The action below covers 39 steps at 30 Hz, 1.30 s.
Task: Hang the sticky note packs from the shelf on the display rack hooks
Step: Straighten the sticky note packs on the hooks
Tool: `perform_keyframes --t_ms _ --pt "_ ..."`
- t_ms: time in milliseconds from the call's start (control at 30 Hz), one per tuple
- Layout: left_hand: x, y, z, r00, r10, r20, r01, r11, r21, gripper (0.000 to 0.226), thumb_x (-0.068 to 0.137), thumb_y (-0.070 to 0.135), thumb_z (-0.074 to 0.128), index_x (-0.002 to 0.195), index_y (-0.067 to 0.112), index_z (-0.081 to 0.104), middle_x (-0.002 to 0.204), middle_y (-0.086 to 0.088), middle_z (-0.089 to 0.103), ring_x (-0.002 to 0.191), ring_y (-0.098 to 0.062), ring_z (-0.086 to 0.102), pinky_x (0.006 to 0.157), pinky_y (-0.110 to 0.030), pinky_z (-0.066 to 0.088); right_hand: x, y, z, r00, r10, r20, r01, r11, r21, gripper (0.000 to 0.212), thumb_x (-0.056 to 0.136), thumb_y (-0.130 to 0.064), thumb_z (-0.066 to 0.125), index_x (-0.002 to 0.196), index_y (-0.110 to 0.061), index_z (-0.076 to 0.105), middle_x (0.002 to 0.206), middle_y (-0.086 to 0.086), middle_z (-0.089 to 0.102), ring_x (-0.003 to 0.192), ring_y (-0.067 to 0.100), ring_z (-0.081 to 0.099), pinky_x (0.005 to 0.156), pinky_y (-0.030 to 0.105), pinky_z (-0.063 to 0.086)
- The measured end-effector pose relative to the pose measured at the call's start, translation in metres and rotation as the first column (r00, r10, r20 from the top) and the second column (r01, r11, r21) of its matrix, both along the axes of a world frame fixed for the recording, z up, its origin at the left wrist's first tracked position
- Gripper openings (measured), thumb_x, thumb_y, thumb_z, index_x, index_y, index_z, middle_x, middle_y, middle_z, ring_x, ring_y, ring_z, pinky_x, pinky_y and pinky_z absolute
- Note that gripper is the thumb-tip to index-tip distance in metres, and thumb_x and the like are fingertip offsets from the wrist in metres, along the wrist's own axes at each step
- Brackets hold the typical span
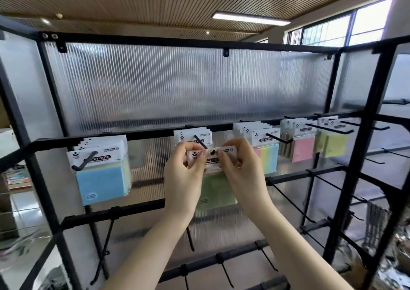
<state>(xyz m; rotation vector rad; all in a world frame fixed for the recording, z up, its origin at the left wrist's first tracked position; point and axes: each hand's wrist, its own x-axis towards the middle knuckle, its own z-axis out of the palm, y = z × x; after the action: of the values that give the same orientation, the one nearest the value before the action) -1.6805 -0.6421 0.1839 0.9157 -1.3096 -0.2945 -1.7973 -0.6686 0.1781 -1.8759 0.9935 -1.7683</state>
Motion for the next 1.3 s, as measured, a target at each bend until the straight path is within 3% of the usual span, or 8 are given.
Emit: perform_keyframes --t_ms 167,333,533,600,700,867,1133,1300 --pt "0.007 -0.015 -0.013 0.981 0.175 0.078 -0.177 0.984 0.018 0.025 0.086 0.024 0.068 0.105 0.018 0.053 0.092 0.011 0.055 0.086 0.004 0.053 0.075 -0.006 0.041 0.003 -0.016 -0.007 1.000 -0.021 -0.018 0.022 0.998 0.059 0.021 0.090 -0.021 0.063 0.097 -0.032 0.046 0.086 -0.024 0.060 0.079 -0.007 0.057 0.065 0.016 0.048" --pt "0.020 -0.034 -0.021 0.962 0.270 0.049 -0.273 0.959 0.073 0.038 0.084 0.030 0.068 0.111 0.012 0.048 0.100 -0.002 0.051 0.093 -0.013 0.050 0.078 -0.011 0.038 0.012 -0.034 -0.005 0.993 -0.114 -0.022 0.115 0.986 0.118 0.045 0.087 -0.021 0.067 0.123 -0.020 0.040 0.101 -0.014 0.049 0.095 0.009 0.054 0.082 0.028 0.049" --pt "0.038 -0.062 -0.025 0.951 0.288 0.109 -0.305 0.931 0.200 0.027 0.088 0.037 0.063 0.100 0.017 0.049 0.091 0.000 0.056 0.083 -0.015 0.055 0.070 -0.020 0.042 0.019 -0.049 -0.005 0.984 -0.142 -0.107 0.164 0.957 0.238 0.032 0.088 -0.014 0.055 0.118 -0.018 0.045 0.111 -0.003 0.055 0.092 0.016 0.055 0.086 0.045 0.050" --pt "0.041 -0.068 -0.028 0.951 0.289 0.108 -0.307 0.918 0.252 0.021 0.090 0.035 0.061 0.093 0.017 0.052 0.083 0.005 0.057 0.075 -0.010 0.055 0.060 -0.013 0.040 0.022 -0.054 -0.004 0.978 -0.153 -0.139 0.188 0.940 0.285 0.027 0.088 -0.015 0.051 0.115 -0.016 0.046 0.114 0.002 0.056 0.093 0.021 0.056 0.085 0.047 0.049" --pt "0.043 -0.076 -0.032 0.941 0.292 0.170 -0.332 0.894 0.300 0.026 0.092 0.040 0.057 0.086 0.015 0.056 0.075 0.007 0.058 0.066 -0.006 0.054 0.049 -0.014 0.036 0.024 -0.060 -0.004 0.970 -0.164 -0.182 0.218 0.916 0.336 0.024 0.091 -0.020 0.051 0.114 -0.015 0.046 0.111 0.005 0.058 0.091 0.025 0.057 0.083 0.047 0.050" --pt "0.046 -0.077 -0.036 0.923 0.294 0.247 -0.373 0.837 0.400 0.042 0.095 0.049 0.047 0.079 0.012 0.055 0.070 -0.002 0.058 0.065 -0.020 0.057 0.052 -0.026 0.037 0.028 -0.065 -0.008 0.951 -0.167 -0.259 0.267 0.864 0.426 0.033 0.094 -0.037 0.053 0.112 -0.010 0.045 0.109 0.006 0.057 0.099 0.029 0.059 0.084 0.045 0.051" --pt "0.066 -0.040 -0.084 0.903 0.245 0.352 -0.405 0.758 0.511 0.019 0.097 0.025 0.047 0.090 0.013 0.059 0.082 -0.005 0.066 0.079 -0.026 0.064 0.072 -0.038 0.051 0.011 -0.061 -0.068 0.917 0.039 -0.398 0.235 0.752 0.616 0.018 0.091 -0.018 0.048 0.095 -0.003 0.058 0.077 0.007 0.058 0.064 0.023 0.052 0.055 0.026 0.039" --pt "0.084 0.005 -0.116 0.829 0.071 0.555 -0.422 0.729 0.539 0.011 0.096 0.021 0.049 0.092 0.017 0.059 0.089 0.000 0.064 0.081 -0.020 0.061 0.075 -0.040 0.053 0.017 -0.031 -0.100 0.927 0.189 -0.325 0.089 0.729 0.679 0.023 0.095 -0.016 0.050 0.087 -0.002 0.065 0.072 0.007 0.061 0.068 0.022 0.058 0.064 0.032 0.049"
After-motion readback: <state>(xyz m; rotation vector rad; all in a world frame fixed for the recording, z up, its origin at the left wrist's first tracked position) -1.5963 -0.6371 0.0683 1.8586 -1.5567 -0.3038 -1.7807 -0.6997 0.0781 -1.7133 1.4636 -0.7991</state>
